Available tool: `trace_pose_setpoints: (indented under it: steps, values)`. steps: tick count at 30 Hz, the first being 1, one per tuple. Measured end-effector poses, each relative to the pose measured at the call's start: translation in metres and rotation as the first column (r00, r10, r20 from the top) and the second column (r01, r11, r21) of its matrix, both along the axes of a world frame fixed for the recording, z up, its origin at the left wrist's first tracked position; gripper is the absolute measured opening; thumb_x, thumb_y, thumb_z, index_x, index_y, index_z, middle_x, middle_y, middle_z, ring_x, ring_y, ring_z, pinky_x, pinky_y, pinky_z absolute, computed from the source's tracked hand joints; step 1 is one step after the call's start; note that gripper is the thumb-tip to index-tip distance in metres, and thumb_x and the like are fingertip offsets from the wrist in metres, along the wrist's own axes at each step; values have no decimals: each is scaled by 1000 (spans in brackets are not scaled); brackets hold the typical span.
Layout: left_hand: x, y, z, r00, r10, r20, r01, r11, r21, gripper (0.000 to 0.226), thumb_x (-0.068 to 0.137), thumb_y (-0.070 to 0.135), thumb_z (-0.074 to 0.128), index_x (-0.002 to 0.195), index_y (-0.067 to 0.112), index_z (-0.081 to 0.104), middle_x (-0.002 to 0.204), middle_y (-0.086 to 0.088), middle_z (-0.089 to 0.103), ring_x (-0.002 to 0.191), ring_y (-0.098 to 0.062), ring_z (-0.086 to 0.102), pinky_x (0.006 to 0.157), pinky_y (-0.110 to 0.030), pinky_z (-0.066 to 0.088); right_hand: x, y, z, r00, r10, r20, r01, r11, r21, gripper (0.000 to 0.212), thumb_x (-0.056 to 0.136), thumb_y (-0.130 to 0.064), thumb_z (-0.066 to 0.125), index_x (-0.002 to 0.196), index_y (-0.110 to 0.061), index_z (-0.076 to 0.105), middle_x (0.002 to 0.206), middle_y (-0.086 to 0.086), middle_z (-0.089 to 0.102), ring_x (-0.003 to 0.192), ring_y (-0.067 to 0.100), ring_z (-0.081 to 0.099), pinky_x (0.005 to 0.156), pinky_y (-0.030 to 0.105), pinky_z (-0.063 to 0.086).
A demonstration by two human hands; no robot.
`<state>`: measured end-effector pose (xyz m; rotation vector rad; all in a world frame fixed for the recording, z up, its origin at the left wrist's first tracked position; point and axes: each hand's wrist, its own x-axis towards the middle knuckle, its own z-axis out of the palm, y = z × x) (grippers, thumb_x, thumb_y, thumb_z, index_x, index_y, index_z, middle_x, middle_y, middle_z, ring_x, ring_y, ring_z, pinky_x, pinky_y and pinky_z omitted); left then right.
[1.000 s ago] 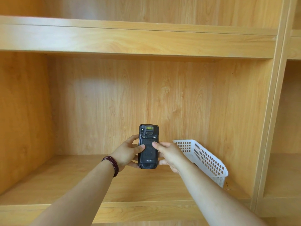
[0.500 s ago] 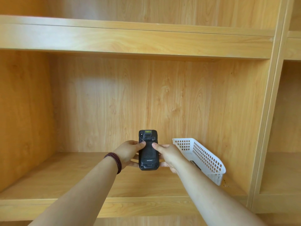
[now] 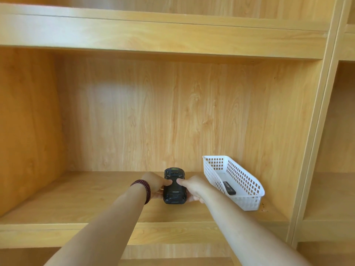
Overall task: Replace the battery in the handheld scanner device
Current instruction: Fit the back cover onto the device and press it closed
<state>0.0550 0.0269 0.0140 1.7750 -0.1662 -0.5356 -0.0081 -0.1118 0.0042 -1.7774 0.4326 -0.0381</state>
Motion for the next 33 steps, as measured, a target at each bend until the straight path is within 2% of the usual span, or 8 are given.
trace_pose_setpoints:
  steps: [3, 6, 10, 15, 22, 25, 28, 33]
  values:
    - [4, -3, -7, 999, 33, 38, -35, 998, 46, 23, 86, 4, 69, 105, -8, 63, 94, -17, 69, 80, -27, 68, 62, -36, 57, 5, 2, -6, 999, -31, -22, 30, 999, -44, 24, 97, -26, 58, 109, -5, 56, 86, 5, 64, 75, 19, 63, 52, 24, 55]
    - [10, -7, -15, 995, 35, 93, -47, 990, 133, 21, 86, 11, 71, 99, -4, 65, 82, -12, 68, 66, -21, 65, 53, -30, 56, 7, 2, -10, 995, -79, -56, 67, 979, -190, 24, 95, -33, 60, 99, -10, 55, 79, -1, 57, 59, 12, 54, 45, 18, 44]
    - [19, -11, -25, 992, 30, 125, -51, 984, 170, 20, 83, 16, 74, 93, 1, 67, 95, -13, 72, 87, -25, 71, 81, -40, 60, 10, -1, -11, 990, -101, -102, 59, 933, -355, 31, 93, -41, 59, 97, -11, 53, 90, 1, 58, 48, 12, 52, 39, 17, 37]
    - [21, -15, -26, 995, -12, 96, -8, 979, 203, 24, 85, 14, 72, 101, -2, 64, 106, -18, 70, 93, -27, 69, 75, -36, 61, 16, -4, -12, 986, -112, -123, 46, 894, -446, 35, 92, -44, 60, 100, -10, 54, 95, 4, 62, 45, 13, 51, 45, 20, 41]
    - [23, -21, -22, 989, -44, 138, -4, 944, 329, 20, 88, 16, 68, 95, 0, 58, 78, -10, 63, 79, -24, 65, 71, -31, 58, 16, 0, -11, 975, -128, -183, -3, 811, -585, 44, 94, -47, 53, 111, -7, 61, 62, 2, 55, 43, 13, 48, 42, 19, 35]
    - [23, -22, -23, 986, -34, 161, -23, 941, 338, 19, 87, 17, 70, 87, 2, 58, 76, -9, 64, 75, -22, 65, 74, -33, 60, 17, -2, -13, 976, -132, -174, 0, 798, -603, 39, 93, -48, 55, 101, -9, 58, 57, 3, 54, 40, 13, 49, 40, 18, 34]
    - [24, -21, -26, 986, -24, 167, -36, 937, 346, 23, 85, 21, 72, 78, 5, 57, 76, -10, 65, 72, -23, 67, 81, -38, 60, 15, -1, -14, 975, -158, -156, 30, 791, -611, 44, 92, -48, 57, 106, -7, 62, 58, 3, 56, 38, 12, 49, 36, 15, 32]
    - [21, -16, -28, 982, -5, 188, -54, 950, 307, 24, 84, 23, 74, 76, 6, 59, 76, -9, 65, 63, -18, 64, 66, -29, 60, 11, -1, -15, 979, -167, -118, 65, 799, -598, 47, 92, -49, 58, 111, -6, 62, 63, 2, 57, 38, 10, 52, 33, 12, 31]
